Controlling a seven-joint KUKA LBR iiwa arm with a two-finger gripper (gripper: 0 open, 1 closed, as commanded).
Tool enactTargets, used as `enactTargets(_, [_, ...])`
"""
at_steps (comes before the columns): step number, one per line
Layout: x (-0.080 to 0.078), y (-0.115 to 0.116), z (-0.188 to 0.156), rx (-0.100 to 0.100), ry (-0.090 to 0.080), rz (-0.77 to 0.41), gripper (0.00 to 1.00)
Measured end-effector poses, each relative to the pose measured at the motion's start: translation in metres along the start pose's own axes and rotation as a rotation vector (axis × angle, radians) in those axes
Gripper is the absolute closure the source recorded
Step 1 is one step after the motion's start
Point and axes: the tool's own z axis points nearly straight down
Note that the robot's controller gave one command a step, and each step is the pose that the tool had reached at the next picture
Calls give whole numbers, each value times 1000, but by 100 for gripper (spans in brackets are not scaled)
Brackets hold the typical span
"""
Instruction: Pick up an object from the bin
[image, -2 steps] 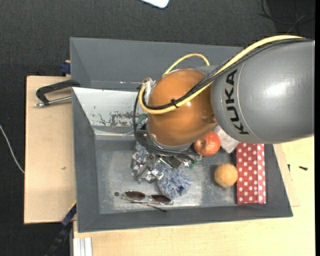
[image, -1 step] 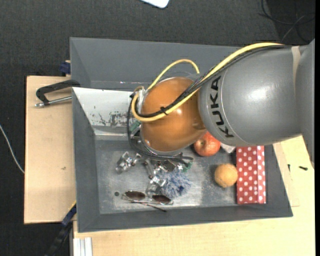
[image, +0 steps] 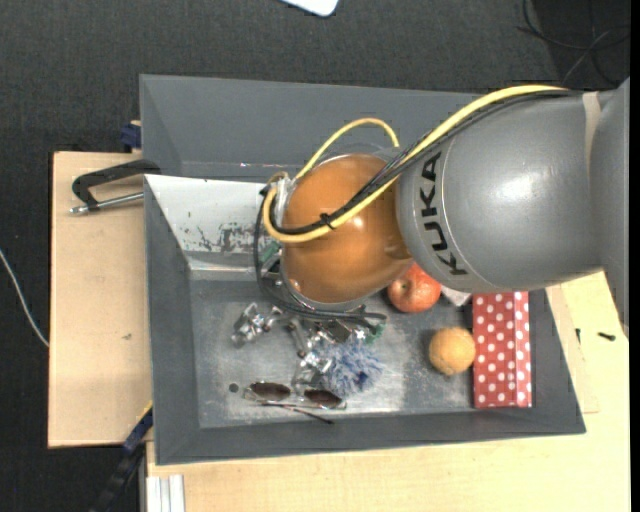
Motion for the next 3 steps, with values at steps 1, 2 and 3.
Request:
enactTargets(1, [12,-8,85,0,-1,-234,100])
enactTargets(2, [12,-9,85,4,-5,-234,0])
enactTargets(3, [4,-13,64,-4,5,-265,0])
